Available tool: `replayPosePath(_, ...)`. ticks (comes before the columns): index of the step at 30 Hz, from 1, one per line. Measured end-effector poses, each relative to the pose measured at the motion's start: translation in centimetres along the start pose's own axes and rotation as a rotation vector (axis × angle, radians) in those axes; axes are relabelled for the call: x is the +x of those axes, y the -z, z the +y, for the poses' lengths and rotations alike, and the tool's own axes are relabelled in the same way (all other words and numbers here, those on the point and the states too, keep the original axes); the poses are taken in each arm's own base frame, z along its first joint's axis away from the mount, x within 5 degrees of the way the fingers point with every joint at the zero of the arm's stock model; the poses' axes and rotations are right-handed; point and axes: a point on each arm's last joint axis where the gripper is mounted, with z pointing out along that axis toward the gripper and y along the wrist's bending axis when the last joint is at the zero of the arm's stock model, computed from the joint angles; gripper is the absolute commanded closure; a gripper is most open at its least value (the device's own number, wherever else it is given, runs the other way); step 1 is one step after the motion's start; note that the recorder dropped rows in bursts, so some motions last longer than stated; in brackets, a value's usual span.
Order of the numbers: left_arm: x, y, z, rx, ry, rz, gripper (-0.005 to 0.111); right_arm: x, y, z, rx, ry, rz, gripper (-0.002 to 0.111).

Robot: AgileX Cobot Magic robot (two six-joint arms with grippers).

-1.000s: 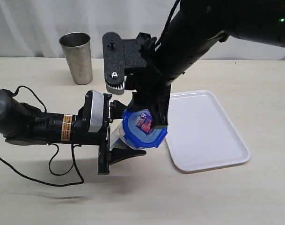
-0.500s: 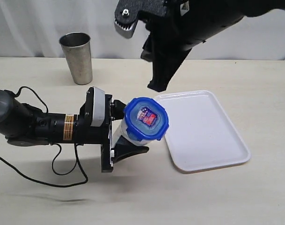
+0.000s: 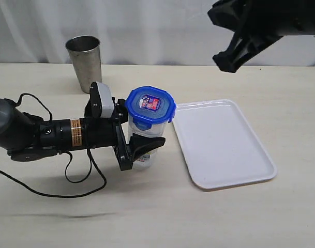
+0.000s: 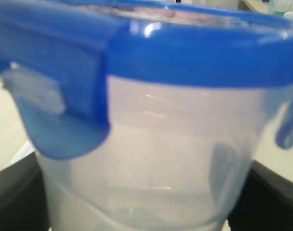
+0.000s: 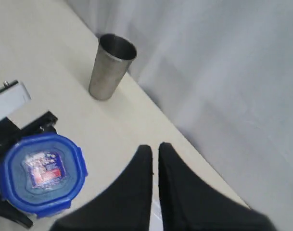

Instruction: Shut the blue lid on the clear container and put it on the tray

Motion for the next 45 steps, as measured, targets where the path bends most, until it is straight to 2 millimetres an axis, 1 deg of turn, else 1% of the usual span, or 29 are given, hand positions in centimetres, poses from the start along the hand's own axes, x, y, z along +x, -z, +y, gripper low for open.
replayPosePath(5,-0.2,0.0,0.1,-0.014,0.033,-0.006,0.107,0.5,5.2,0.6,0.053,-0.103,-0.178,0.103)
replayPosePath(6,-0.2,0.0,0.1,-0.014,0.037,-0.006,0.107,0.9,6.5,0.8,0.068,-0.122,-0.221,0.103)
replayPosePath(8,-0.2,0.0,0.1,-0.014,0.045,-0.006,0.107,1.5,8.2,1.2,0.087,-0.151,-0.273,0.103)
replayPosePath(11,-0.2,0.0,0.1,-0.014,0.050,-0.006,0.107,3.3,11.2,2.1,0.117,-0.183,-0.350,0.103)
replayPosePath(15,-0.2,0.0,0.1,-0.014,0.050,-0.006,0.107,5.7,14.7,3.4,0.146,-0.218,-0.442,0.103)
replayPosePath(20,-0.2,0.0,0.1,-0.014,0.054,-0.007,0.107,8.2,18.1,5.0,0.143,-0.280,-0.543,0.103)
replayPosePath(23,-0.2,0.0,0.1,-0.014,0.054,-0.007,0.107,9.1,20.0,5.6,0.144,-0.282,-0.587,0.104)
replayPosePath(28,-0.2,0.0,0.1,-0.014,0.054,-0.007,0.107,10.1,22.9,6.2,0.177,-0.277,-0.703,0.104)
replayPosePath(31,-0.2,0.0,0.1,-0.014,0.054,-0.007,0.107,10.5,24.1,6.4,0.192,-0.273,-0.750,0.104)
replayPosePath(33,-0.2,0.0,0.1,-0.014,0.054,-0.007,0.107,10.6,24.3,6.5,0.195,-0.272,-0.759,0.104)
replayPosePath(42,-0.2,0.0,0.1,-0.009,0.052,-0.005,0.107,10.6,24.3,6.5,0.194,-0.274,-0.761,0.104)
replayPosePath(44,-0.1,0.0,-0.1,0.007,0.045,0.000,0.107,10.7,24.2,6.5,0.193,-0.274,-0.756,0.104)
replayPosePath(45,-0.1,0.0,-0.1,0.012,0.043,0.002,0.107,10.9,23.7,6.7,0.193,-0.275,-0.741,0.104)
